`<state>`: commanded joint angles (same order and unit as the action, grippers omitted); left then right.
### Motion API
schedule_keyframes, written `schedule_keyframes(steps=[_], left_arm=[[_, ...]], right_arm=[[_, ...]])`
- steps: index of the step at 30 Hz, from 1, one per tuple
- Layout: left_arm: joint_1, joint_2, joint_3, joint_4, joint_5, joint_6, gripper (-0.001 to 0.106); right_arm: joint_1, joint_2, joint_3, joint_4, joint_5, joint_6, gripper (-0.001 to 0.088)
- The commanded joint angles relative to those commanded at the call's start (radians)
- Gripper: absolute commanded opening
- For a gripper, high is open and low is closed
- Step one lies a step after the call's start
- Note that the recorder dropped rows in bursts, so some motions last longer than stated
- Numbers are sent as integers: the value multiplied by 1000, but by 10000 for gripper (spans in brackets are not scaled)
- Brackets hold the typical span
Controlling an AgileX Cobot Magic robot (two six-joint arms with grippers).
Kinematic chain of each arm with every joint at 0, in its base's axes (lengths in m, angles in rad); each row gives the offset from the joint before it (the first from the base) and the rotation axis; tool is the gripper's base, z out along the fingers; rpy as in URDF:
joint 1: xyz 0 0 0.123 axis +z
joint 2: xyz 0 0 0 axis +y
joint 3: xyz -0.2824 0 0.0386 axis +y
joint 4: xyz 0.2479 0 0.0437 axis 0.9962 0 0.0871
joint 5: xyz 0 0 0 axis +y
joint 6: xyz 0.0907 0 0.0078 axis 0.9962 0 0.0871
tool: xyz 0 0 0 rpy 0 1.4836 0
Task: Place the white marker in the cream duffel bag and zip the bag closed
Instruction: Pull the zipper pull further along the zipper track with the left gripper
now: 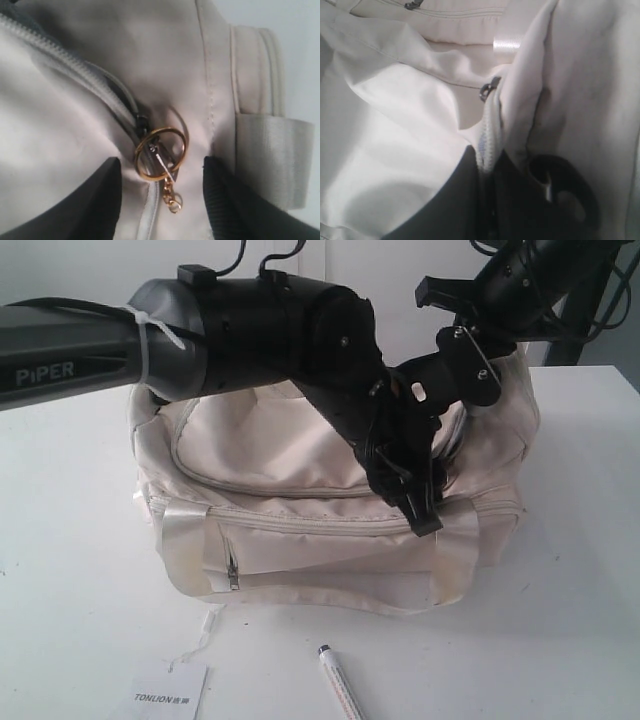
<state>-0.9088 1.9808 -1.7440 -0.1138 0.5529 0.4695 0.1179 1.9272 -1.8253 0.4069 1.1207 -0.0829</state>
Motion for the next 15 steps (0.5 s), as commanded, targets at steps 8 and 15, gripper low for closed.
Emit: schedule_keyframes(steps=[8, 15], left_arm=[[0, -4, -2, -33, 68, 5, 461], [0, -37, -2, -36, 91, 5, 424]], right_arm=[[0, 0, 0, 0, 0, 0, 0], [0, 0, 0, 0, 0, 0, 0]])
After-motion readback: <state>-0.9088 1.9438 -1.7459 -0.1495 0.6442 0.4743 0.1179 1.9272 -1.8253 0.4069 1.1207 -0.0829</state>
